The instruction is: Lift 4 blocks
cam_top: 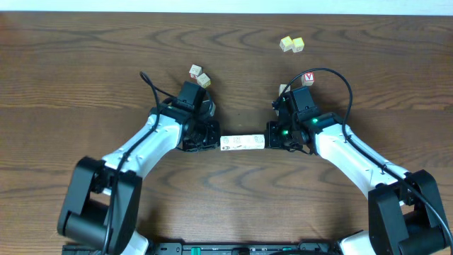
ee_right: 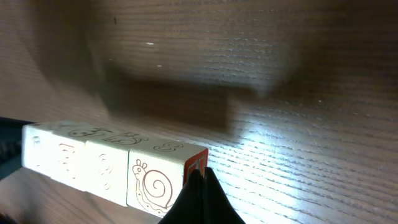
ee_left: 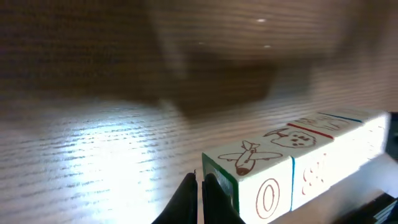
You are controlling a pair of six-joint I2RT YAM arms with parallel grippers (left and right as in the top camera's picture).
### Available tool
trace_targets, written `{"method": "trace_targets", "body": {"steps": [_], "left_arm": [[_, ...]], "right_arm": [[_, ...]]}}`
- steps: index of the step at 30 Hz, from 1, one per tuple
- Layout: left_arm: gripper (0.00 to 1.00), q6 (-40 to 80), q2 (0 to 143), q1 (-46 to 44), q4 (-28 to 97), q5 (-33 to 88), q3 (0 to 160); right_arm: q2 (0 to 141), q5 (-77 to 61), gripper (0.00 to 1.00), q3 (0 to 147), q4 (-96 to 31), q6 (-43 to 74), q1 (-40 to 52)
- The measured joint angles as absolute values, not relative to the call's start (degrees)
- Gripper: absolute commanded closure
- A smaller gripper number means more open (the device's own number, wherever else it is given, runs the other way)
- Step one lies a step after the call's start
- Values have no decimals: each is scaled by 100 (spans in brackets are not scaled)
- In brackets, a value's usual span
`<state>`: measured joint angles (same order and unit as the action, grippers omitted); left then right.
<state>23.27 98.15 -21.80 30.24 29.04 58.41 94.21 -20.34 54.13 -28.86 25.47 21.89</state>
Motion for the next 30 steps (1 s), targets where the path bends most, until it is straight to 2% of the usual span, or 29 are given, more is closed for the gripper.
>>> {"method": "trace_targets", "body": {"steps": [30], "left_arm": [[93,2359,9048,-2182,3350,2877,5841]], "right_arm": [[8685,-2206,99,5481,-3413,2567,2189]]}}
